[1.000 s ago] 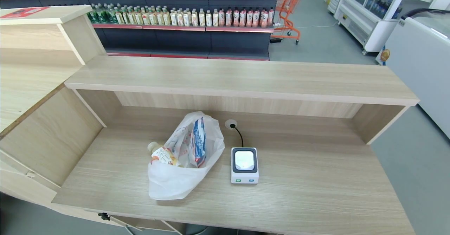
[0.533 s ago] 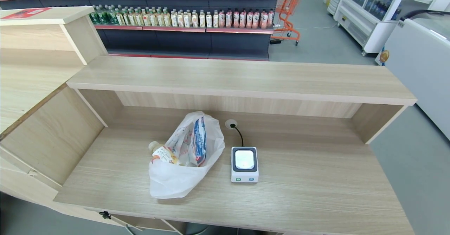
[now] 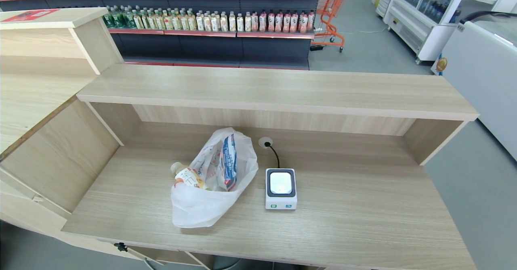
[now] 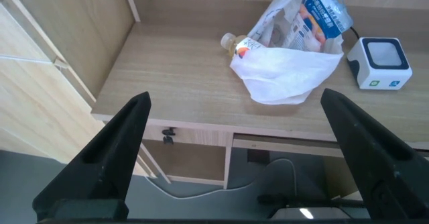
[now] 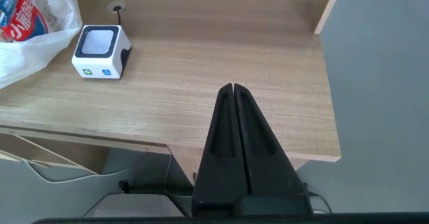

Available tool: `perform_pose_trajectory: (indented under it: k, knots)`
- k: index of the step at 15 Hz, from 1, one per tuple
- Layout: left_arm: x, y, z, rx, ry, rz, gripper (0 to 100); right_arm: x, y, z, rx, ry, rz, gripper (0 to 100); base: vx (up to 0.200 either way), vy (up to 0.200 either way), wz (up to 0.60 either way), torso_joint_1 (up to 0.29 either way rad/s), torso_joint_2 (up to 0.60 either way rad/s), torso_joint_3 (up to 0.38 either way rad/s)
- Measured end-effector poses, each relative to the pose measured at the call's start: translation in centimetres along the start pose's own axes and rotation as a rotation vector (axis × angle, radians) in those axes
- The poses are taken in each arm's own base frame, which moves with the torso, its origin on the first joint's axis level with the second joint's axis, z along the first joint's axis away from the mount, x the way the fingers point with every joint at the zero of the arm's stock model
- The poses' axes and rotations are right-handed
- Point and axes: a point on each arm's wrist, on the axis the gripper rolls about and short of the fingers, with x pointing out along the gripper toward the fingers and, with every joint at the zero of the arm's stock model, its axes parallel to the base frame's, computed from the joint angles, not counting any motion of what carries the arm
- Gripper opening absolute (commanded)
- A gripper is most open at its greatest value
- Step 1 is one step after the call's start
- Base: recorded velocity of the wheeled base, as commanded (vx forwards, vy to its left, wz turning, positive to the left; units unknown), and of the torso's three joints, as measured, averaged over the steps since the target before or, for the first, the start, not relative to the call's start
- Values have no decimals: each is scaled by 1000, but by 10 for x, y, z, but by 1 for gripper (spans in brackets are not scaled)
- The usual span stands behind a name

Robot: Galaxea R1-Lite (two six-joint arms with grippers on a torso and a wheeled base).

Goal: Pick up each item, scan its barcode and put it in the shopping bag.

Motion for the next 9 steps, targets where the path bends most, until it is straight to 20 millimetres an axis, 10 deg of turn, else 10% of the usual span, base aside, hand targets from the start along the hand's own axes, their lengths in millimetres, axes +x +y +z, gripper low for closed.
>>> perform_pose_trajectory:
  k: [9]
  knots:
    - [0, 0, 0, 0, 0, 0, 100, 0, 0, 0, 0, 0, 0, 0, 0, 0, 0, 0, 0, 0]
